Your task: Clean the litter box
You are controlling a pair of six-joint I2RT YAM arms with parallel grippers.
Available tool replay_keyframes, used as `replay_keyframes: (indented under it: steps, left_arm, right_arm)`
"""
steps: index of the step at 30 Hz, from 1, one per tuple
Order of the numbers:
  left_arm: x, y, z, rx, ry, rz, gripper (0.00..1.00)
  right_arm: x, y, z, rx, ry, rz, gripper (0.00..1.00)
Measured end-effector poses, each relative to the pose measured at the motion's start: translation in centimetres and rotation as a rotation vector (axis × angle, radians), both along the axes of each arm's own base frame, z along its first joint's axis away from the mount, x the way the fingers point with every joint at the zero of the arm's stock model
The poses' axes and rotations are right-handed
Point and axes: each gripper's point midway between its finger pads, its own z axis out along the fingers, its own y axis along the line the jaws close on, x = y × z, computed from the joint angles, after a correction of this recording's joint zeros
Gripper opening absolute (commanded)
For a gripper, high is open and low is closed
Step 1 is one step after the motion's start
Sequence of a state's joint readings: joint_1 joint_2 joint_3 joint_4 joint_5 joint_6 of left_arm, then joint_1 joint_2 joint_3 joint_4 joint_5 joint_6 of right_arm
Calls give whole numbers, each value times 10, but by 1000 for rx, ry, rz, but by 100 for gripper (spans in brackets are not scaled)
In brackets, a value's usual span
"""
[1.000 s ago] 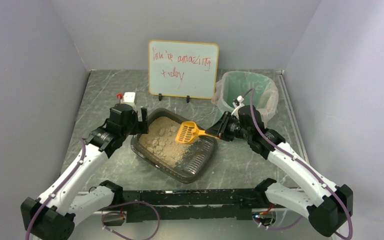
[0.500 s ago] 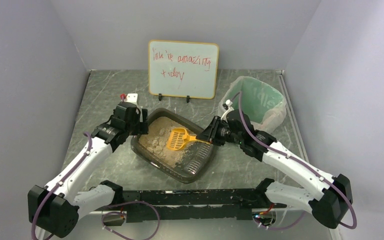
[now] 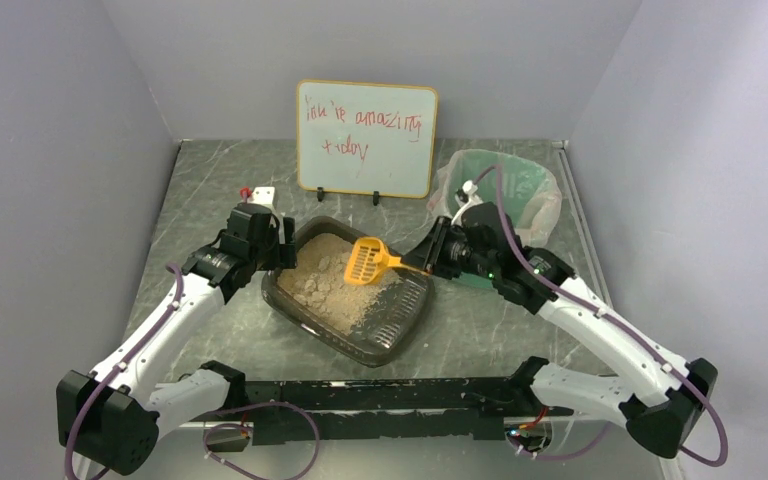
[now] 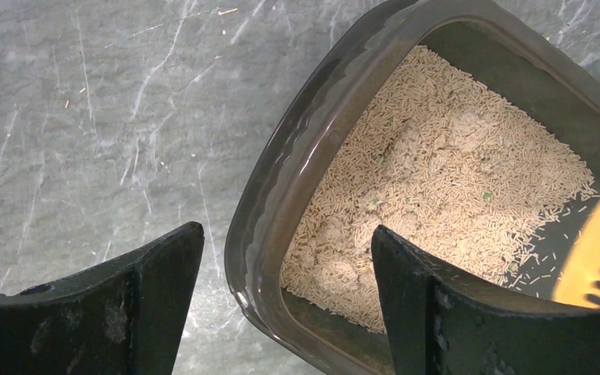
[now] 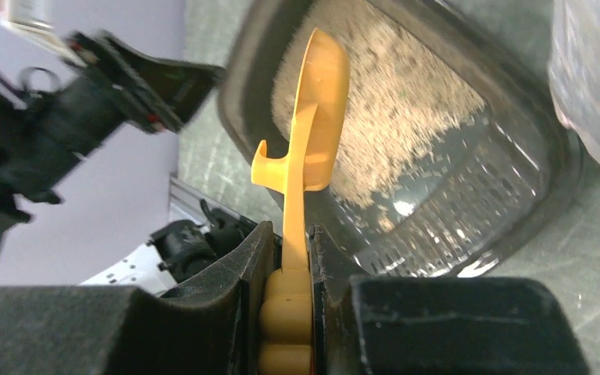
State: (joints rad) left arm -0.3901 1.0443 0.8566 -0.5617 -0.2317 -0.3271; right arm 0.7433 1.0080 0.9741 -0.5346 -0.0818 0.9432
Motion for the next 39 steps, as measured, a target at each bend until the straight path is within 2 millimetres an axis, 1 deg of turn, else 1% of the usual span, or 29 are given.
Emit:
replay_keyframes:
  steps: [2,4,5,7,9,13,16,17,20,21,23,30,32,37,39]
  left_arm:
    - [0,0,0,-1,1,-2,85]
    - [0,-1,0,-2,1,-2,85]
    - [0,-1,0,-2,1,-3,85]
    - [0,-1,0,-2,1,-3,85]
    - [0,0,0,-2,1,-2,85]
    - [0,0,0,-2,1,0,85]
    - [0,1,0,-3,1,2,84]
    - [0,1,0,-3,1,2,85]
    - [0,0,0,-4,1,0,84]
    - [0,0,0,-4,2,0,84]
    - [0,0,-1,-4,3,0,83]
    - [2,1,-11,11,38,3,82]
    - [2,1,-16,17,54,5,80]
    - [4,2,-28,31,95,8,74]
    - [4,1,-30,30,105,5,70]
  right_arm:
    - [4,1,26,14,-53,3,0]
    - [6,0,44,29,-93,0,0]
    - [5,-1,50,38,-103,0,0]
    - [1,-4,52,40,-103,2,0]
    - [-8,-5,49,40,-91,13,0]
    - [-31,-7,32,40,-48,37,0]
    - [-45,-9,12,35,-3,37,0]
    - [-50,-10,2,26,17,34,0]
    - [-55,-11,-20,-3,62,19,0]
    - [-55,-10,-27,-15,74,13,0]
    - [-53,-8,-34,-27,84,1,0]
    - [-32,14,-47,-30,77,-32,0]
    - [-30,21,-53,-29,82,-29,0]
    - [-28,37,-80,-47,116,-19,0]
    - [-26,45,-86,-39,123,-19,0]
